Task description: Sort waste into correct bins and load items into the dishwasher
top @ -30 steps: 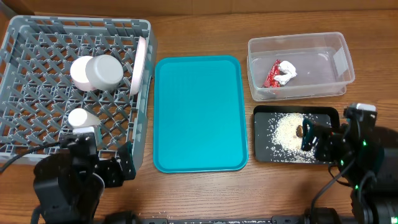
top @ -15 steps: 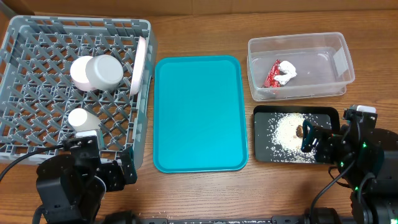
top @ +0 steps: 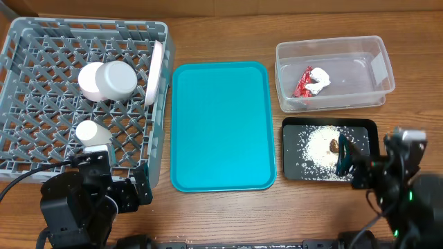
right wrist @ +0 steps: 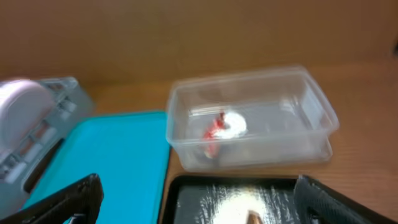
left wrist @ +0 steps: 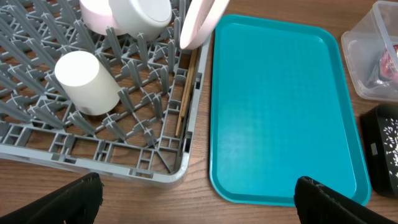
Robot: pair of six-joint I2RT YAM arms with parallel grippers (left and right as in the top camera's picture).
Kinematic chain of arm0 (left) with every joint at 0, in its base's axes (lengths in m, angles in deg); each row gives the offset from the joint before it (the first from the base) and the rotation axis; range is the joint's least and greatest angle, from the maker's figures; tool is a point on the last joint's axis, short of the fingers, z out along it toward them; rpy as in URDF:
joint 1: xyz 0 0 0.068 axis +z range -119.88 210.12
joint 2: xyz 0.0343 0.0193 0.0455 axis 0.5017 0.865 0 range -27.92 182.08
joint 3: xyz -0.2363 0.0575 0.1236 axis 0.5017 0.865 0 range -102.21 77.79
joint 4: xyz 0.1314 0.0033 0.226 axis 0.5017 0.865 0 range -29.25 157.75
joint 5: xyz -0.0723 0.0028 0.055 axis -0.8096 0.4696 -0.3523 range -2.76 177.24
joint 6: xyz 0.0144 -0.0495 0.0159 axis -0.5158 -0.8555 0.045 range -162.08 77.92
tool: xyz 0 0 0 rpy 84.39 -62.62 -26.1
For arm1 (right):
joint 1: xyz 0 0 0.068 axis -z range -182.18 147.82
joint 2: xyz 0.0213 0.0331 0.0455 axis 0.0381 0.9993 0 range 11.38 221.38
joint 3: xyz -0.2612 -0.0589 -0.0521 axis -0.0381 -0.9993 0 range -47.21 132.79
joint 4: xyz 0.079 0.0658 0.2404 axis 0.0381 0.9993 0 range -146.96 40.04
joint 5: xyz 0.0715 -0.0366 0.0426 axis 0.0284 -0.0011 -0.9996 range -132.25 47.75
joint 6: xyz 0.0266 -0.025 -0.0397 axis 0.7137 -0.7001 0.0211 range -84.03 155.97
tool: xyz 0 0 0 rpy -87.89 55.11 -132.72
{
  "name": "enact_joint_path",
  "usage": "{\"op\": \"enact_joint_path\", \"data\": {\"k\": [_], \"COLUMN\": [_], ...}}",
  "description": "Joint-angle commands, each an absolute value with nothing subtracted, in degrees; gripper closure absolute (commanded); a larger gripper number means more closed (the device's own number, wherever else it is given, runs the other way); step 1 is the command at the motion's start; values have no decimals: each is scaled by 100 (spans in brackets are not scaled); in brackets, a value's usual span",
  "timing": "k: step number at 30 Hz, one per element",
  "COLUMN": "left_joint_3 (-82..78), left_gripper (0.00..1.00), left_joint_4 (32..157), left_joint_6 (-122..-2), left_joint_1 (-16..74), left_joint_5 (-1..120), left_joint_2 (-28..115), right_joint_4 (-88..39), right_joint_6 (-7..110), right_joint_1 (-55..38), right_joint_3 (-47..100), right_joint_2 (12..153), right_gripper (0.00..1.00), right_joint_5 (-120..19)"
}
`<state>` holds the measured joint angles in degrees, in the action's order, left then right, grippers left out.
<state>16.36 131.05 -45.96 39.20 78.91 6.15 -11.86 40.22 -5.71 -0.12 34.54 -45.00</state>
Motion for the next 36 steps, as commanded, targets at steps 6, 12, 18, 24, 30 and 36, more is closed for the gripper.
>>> {"op": "enact_joint_path", "data": {"k": [6,12,18,24,30,36], "left_joint_3": [1674,1674,1674,1674,1674,1674], "left_gripper": [0,0,0,0,0,0], "left_joint_4": [13103,13103,13103,13103,13103,13103], "left_joint_6": [-4465,-4467,-4465,-4465,-4465,-4465], "left_joint_1": [3907,3907,3907,3907,3907,3907], "left_joint_5": [7825,7825,7825,7823,7823,7825], "left_joint_2": [580,580,580,580,580,580], "right_joint_4": [-3643,-5603,-6320,-5219,-5256,-5256], "right_joint_6": [3878,3874,3847,3788,3786,3786], "right_joint_1": [-668,-661,-652,-532,-532,-532], "right_joint_3": [-2560,-3841,-4674,-4674,-4674,-4674], "right_joint_2": [1447,1155,1155,1155,1172,1172], "right_gripper": [0,0,0,0,0,0], "right_joint_5": [-4775,-4784,-4775,-4740,-4725,-4725]}}
